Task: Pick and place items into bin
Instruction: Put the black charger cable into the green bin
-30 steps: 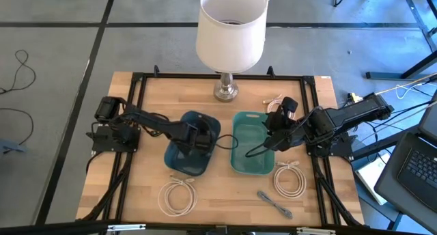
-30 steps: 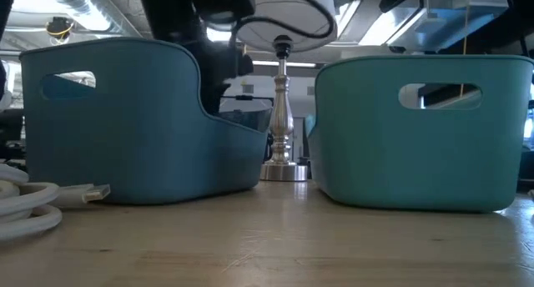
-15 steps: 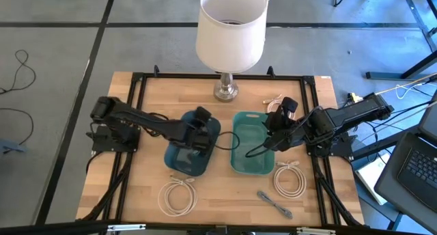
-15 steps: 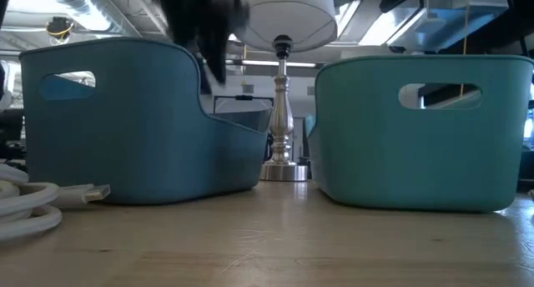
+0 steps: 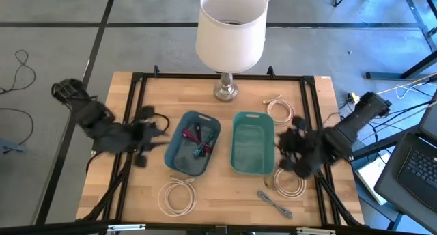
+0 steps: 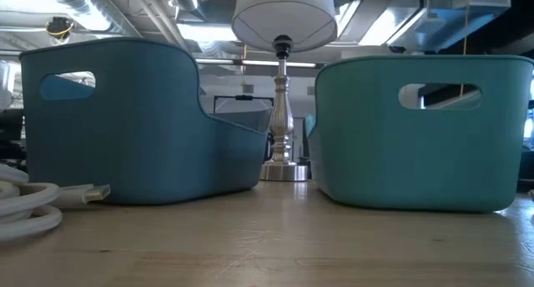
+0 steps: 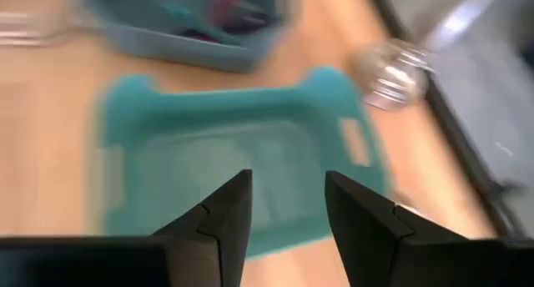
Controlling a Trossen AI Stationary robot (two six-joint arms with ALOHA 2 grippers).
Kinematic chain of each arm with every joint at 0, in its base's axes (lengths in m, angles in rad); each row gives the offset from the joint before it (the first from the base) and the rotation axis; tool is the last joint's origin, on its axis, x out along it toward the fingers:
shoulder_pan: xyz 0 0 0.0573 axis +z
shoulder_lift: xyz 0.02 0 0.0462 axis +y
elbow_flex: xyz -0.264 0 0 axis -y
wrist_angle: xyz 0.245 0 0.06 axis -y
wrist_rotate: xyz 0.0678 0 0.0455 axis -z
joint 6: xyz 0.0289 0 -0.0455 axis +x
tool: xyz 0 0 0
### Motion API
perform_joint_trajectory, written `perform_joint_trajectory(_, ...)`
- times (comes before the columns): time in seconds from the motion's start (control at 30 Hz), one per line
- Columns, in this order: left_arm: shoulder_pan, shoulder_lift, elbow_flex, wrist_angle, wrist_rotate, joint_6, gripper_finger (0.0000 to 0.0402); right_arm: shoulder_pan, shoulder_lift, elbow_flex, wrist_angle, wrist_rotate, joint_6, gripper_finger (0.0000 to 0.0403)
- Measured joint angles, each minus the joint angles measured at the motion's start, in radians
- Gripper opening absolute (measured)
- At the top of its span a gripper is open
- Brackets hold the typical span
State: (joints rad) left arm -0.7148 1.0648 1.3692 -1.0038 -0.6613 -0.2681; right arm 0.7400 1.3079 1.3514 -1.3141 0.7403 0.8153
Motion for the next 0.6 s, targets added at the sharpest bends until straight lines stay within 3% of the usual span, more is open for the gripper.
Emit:
perform_joint_trajectory(0.13,-0.203,0.035,-0.028,0.080,-0.129,-0.068,0.0094,0.165,0.000,0.000,0.093,0.053,0.044,0.0156)
perform_joint_trajectory(0.37,-0.404,0.194,-0.003,0.209,-0.296,-0.127,0.0094,0.374,0.000,0.000,0.195,0.142,0.169,0.0155)
perform_joint_trajectory(0.6,-0.464,0.378,0.010,0.143,-0.346,-0.379,0.0091,0.473,0.091,0.000,0.527,0.162,-0.118,0.0123)
